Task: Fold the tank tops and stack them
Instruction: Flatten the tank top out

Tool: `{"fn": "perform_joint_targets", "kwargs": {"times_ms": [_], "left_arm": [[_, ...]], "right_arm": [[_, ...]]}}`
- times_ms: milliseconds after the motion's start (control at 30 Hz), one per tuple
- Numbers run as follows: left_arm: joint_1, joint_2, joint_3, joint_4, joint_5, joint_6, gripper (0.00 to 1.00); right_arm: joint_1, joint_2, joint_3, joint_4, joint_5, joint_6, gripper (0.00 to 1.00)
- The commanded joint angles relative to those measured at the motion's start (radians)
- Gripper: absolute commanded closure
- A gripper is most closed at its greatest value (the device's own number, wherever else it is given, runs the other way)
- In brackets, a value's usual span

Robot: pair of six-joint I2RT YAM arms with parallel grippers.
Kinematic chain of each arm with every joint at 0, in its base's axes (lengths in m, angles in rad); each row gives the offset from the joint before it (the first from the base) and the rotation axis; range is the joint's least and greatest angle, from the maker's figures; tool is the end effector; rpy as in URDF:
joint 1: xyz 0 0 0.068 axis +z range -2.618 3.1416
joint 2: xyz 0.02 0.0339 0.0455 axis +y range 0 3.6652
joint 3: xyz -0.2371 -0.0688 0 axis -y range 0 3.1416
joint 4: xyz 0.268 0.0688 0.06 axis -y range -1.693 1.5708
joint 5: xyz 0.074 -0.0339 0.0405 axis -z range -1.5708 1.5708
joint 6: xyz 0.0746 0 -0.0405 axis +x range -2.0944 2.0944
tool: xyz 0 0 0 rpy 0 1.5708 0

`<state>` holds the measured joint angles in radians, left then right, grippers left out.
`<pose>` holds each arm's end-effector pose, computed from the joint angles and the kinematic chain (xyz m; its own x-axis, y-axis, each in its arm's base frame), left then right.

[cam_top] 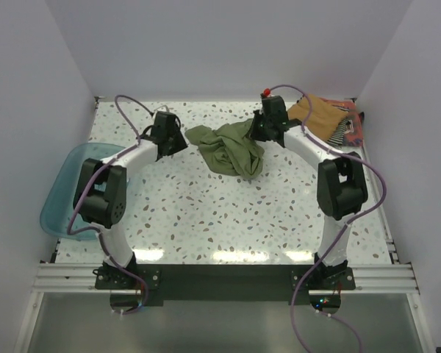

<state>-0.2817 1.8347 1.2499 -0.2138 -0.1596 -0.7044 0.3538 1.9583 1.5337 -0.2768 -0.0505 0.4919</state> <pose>0.4273 -0.1113 0.1387 -0.6331 -0.4824 -0.6054 -0.3177 0.8751 -0.3651 0.4602 0.1740 0.1815 -0.7141 0.2391 -0.6580 -0.0510 0.9196 0.3895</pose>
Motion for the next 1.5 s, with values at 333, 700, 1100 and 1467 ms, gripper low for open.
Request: {"fn": "perform_joint_targets", "kwargs": {"times_ms": [333,700,1100,1467], "left_arm": [[-0.042,0.256,0.121,0.317,0.262,0.048,0.43],[-0.043,0.186,0.099,0.271,0.240,0.005,1.00],[-0.047,-0.544,-0.404,-0.013,-0.084,-0.162,1.00],[-0.180,-0.775,-0.641,-0.042,0.141,-0.185,1.00]], "right_arm": [[0.017,-0.029,0.023,-0.041,-0.060,-0.055,1.00],[0.011,-0.009,0.107,-0.105,0.041,-0.095,1.00],[-0.044,0.109,0.440,-0.242,0.245,-0.156,1.00],[-0.052,0.323,0.770,-0.246,0.247,-0.188,1.00]]}}
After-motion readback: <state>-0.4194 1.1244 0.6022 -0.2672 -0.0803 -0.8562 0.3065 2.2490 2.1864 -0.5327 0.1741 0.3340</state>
